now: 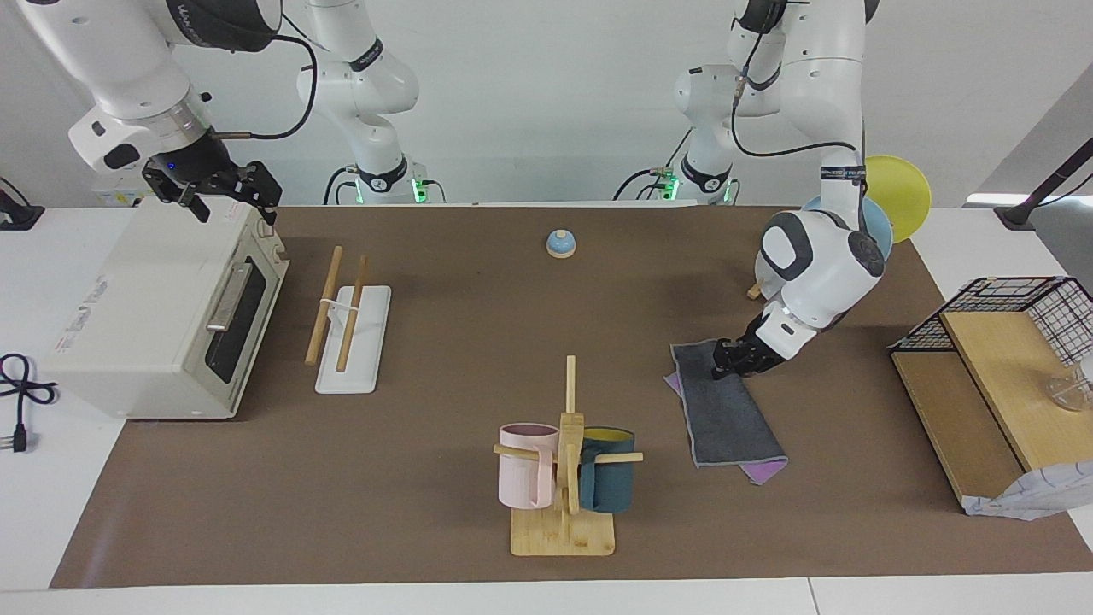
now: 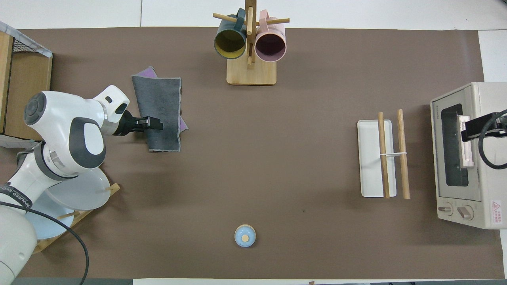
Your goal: Fold towel and hang on rack
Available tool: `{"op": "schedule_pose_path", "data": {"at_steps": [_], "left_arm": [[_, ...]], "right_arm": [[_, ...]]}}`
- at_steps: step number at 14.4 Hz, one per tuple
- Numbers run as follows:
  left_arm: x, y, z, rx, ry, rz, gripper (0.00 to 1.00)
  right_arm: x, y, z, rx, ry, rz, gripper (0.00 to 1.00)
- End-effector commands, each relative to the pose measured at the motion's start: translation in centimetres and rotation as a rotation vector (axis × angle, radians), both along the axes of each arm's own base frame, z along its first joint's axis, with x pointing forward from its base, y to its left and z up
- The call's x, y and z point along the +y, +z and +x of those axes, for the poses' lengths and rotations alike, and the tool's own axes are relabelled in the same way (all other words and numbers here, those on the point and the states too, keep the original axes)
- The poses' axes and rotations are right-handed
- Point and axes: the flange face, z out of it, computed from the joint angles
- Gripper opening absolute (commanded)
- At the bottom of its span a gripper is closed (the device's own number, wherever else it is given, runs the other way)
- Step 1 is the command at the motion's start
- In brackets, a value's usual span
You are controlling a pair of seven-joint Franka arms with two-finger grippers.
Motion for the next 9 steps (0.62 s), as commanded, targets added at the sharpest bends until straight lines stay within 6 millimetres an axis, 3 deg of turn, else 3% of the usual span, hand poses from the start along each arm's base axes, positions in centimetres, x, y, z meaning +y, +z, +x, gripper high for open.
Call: {"op": "schedule_pose_path", "data": {"at_steps": [1,2,5,7,9], "left_arm": [[0.2,-0.8,-0.3,-0.001,0.002,-0.014,0.05],[0.4,-0.8,-0.3,0.002,0.005,-0.015,0.0],[0.8,-0.3,0.0,0.018,0.013,-0.024,0.0],[1.1,1.8,0.8,0.031,0.038,-0.045,0.0],[0.7,5.3,1.5,0.062,0.092,-0.069,0.0]], "right_arm": [[0.0,0.1,-1.2,0.028,0.024,0.012,1.0],[0.8,0.2,-1.3,0.028,0.038,0.01,1.0],[1.4,0.2,-1.1,0.015,0.052,0.042,1.0],[2.2,0.2,-1.0,0.007,0.028,0.107,1.0],[2.9,0.1,-0.7,-0.003,-0.076,0.166,1.0]]}}
